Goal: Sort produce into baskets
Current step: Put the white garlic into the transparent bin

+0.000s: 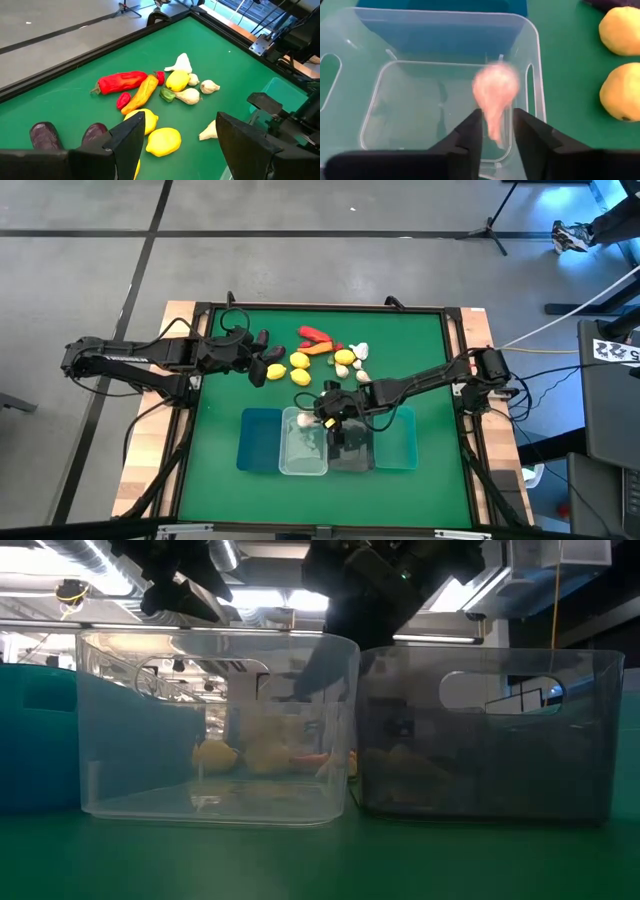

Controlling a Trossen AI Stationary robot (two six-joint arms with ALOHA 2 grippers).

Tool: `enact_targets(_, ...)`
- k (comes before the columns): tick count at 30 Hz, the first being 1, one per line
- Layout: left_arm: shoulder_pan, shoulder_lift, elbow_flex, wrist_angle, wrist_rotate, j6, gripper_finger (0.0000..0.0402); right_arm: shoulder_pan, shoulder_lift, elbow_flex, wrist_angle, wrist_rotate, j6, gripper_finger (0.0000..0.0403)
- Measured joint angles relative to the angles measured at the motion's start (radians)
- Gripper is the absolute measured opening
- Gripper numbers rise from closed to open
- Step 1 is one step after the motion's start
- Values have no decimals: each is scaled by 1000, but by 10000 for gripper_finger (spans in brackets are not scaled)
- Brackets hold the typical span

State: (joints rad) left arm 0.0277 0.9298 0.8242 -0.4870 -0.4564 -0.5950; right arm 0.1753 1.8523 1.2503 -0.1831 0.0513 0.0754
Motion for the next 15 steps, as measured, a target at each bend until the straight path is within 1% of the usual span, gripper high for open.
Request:
enact_targets(2, 0, 0, 0, 0, 0, 0, 237, 0, 0, 0, -4, 0, 3, 132)
enact_targets(5, 0, 0, 0, -1, 0, 0, 237, 0, 0, 0, -2, 18, -4, 150)
enact_targets(8, 0, 0, 0, -2, 0, 0, 237, 1, -13, 27, -47, 114, -37, 158)
enact_targets(12, 0, 0, 0, -3, 0, 0, 237, -7, -49, 111, -147, 255, -86, 163)
enact_targets(13, 0, 0, 0, -3, 0, 0, 237, -11, -54, 136, -187, 273, -86, 163)
enact_targets(15, 0, 0, 0, -3, 0, 0, 237, -30, -65, 184, -272, 276, -83, 163)
